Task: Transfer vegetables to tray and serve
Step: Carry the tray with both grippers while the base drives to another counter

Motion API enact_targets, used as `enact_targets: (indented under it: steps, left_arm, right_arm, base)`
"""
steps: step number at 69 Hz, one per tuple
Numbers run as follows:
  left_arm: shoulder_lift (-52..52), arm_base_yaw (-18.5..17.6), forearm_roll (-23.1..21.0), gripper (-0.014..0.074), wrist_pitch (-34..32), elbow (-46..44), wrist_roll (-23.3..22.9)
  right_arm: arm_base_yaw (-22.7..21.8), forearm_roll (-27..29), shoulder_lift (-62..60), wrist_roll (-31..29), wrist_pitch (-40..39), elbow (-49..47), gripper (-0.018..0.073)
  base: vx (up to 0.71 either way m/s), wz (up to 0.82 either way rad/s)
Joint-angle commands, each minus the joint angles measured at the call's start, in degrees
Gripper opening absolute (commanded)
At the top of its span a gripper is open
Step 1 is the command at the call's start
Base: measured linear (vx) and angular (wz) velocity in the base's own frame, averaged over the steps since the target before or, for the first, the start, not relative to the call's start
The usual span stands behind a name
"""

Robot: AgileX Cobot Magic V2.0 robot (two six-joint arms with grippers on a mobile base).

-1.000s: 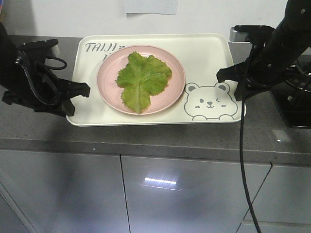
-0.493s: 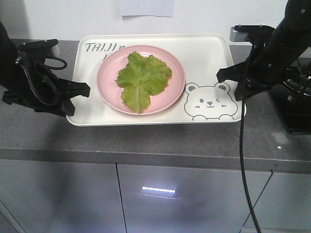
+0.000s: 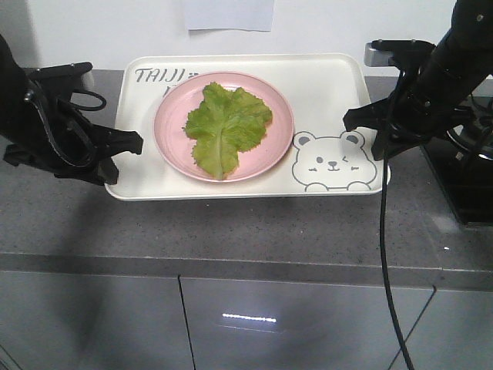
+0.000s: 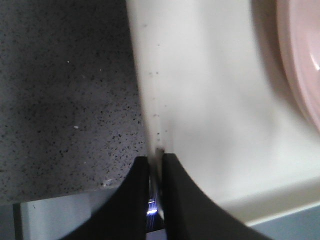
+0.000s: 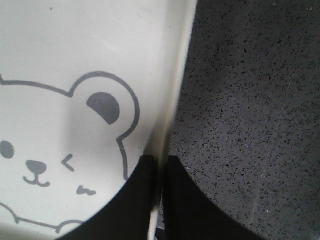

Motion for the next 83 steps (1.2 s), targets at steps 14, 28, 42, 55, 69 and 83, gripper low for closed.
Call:
enact_targets:
  steps: [14,28,42,55,69,83]
  left_arm:
    - [-2.87,-0.91,-2.94,-0.0008,-3.84,-1.51,1.47]
    - [-2.87,-0.91,-2.94,-0.0008,-3.84,-1.51,1.47]
    - [-2.87,-0.91,-2.94,-0.0008,-3.84,-1.51,1.47]
    - [-2.87,-0.91,-2.94,-0.0008,-3.84,-1.51,1.47]
    - [-2.87,-0.91,-2.94,-0.0008,-3.84,-1.51,1.47]
    - [-2.87,-0.91,-2.94,-0.0008,-3.84,-1.51,1.47]
  right_arm:
    - [0.27,1.74,-3.37,-1.51,1.08,-1.42,-0.0004]
    - [0.27,1.74,-3.37,-1.51,1.08,-1.42,-0.0004]
    - [0.27,1.74,-3.37,-1.51,1.08,-1.42,-0.0004]
    - [0.27,1.74,-3.37,-1.51,1.08,-1.42,-0.0004]
    - [0.27,1.74,-3.37,-1.51,1.08,-1.42,-0.0004]
    - [0.27,1.74,-3.37,-1.51,1.08,-1.42,-0.0004]
  base:
    - [0.07,-0.02]
    - [0.06,-0.02]
    - [0.06,-0.02]
    - [0.05,-0.01]
    - [0.05,-0.01]
    - [0.05,-0.01]
